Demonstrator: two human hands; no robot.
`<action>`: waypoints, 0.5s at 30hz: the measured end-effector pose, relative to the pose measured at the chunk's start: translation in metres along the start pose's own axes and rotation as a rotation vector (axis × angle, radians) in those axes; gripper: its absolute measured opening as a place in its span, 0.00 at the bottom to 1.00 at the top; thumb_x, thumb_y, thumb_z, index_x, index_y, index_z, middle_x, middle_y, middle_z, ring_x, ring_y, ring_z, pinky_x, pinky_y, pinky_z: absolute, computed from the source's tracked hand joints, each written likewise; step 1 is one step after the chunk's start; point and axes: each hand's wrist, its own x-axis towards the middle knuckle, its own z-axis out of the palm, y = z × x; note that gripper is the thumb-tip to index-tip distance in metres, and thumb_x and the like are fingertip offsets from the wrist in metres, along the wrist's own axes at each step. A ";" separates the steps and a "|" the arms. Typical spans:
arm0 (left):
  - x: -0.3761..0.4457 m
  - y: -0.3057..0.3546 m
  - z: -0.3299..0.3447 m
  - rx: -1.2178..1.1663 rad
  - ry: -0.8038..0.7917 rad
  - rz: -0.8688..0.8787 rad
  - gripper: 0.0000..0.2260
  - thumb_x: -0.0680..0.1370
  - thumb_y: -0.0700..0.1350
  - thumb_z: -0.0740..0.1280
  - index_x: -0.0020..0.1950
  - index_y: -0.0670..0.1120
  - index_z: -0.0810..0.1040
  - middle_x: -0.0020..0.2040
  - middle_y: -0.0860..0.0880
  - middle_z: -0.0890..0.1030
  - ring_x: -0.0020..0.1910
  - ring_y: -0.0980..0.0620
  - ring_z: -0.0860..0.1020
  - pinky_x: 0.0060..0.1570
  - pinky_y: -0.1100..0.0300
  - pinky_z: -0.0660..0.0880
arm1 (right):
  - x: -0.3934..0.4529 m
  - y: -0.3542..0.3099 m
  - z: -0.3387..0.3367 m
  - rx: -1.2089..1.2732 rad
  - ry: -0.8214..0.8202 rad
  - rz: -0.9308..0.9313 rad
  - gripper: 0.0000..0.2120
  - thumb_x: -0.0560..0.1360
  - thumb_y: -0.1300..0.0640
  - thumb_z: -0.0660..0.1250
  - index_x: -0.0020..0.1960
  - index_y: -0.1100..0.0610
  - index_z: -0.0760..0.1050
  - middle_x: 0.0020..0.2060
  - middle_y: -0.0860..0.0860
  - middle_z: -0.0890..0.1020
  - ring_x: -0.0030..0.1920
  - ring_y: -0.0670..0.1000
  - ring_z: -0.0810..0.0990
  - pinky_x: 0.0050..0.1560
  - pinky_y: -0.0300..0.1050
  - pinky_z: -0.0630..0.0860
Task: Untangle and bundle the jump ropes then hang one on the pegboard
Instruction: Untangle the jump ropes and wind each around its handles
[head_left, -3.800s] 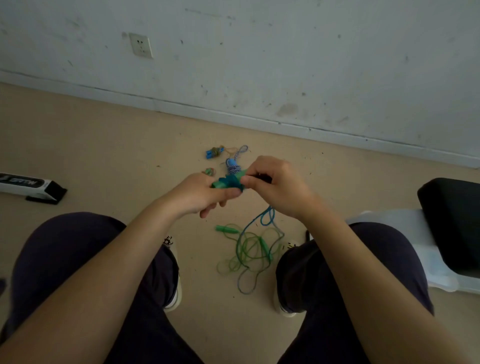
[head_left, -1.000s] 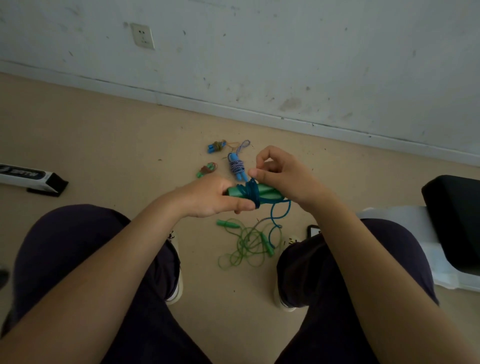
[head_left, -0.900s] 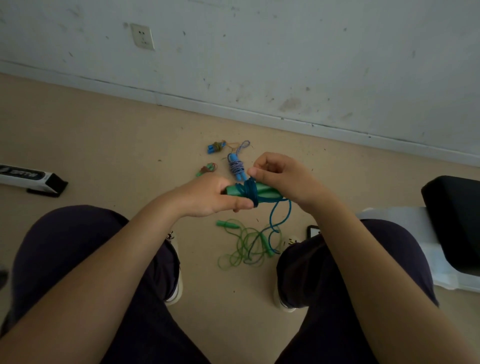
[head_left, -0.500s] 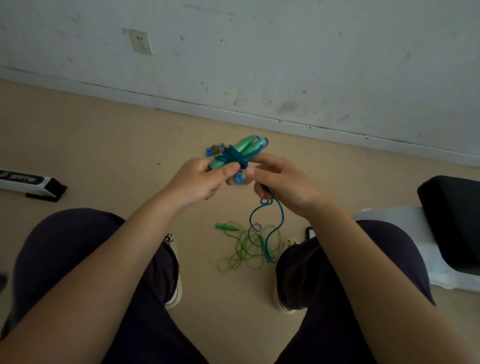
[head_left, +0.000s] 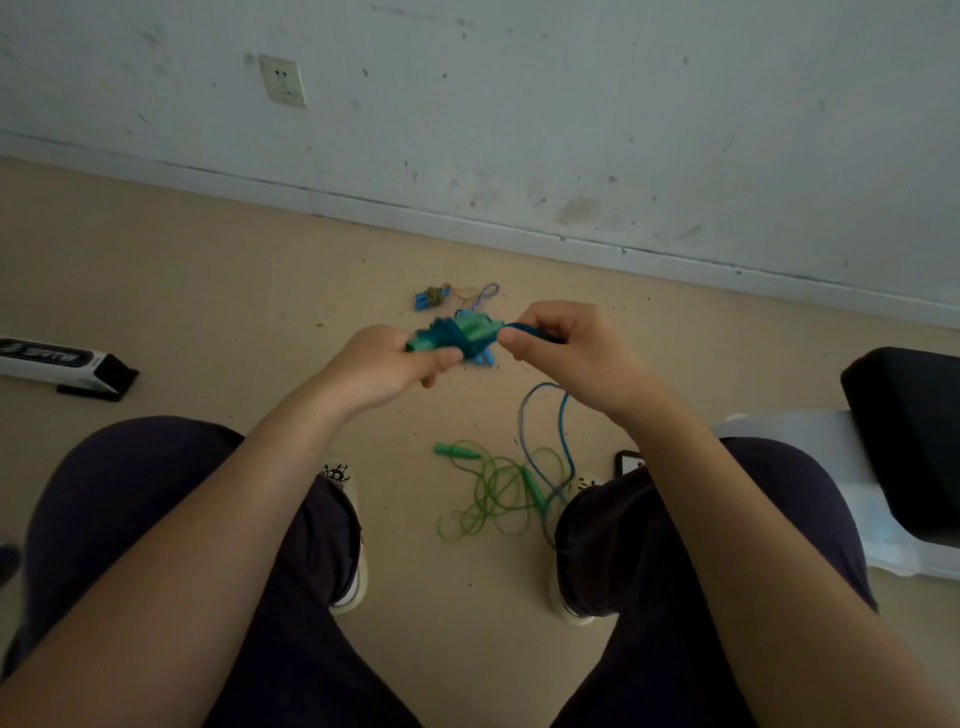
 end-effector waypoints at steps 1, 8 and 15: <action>-0.001 0.001 0.004 0.057 -0.103 0.029 0.21 0.73 0.65 0.69 0.32 0.49 0.81 0.24 0.60 0.75 0.26 0.59 0.73 0.31 0.61 0.66 | 0.000 -0.001 0.000 -0.016 0.016 -0.033 0.18 0.78 0.54 0.69 0.40 0.69 0.75 0.27 0.48 0.67 0.28 0.45 0.63 0.31 0.40 0.61; -0.012 0.017 0.011 0.073 -0.560 0.162 0.24 0.62 0.75 0.66 0.34 0.55 0.81 0.22 0.56 0.68 0.23 0.59 0.67 0.27 0.66 0.66 | -0.001 0.002 0.013 -0.045 0.013 -0.065 0.17 0.78 0.53 0.69 0.39 0.67 0.75 0.30 0.54 0.70 0.31 0.49 0.67 0.35 0.46 0.65; -0.011 0.014 0.017 -0.014 -0.400 0.290 0.19 0.68 0.68 0.68 0.35 0.53 0.83 0.23 0.59 0.70 0.24 0.63 0.69 0.29 0.70 0.64 | 0.004 0.012 0.014 -0.058 0.053 0.051 0.17 0.78 0.50 0.68 0.40 0.63 0.77 0.29 0.50 0.72 0.30 0.47 0.68 0.34 0.45 0.66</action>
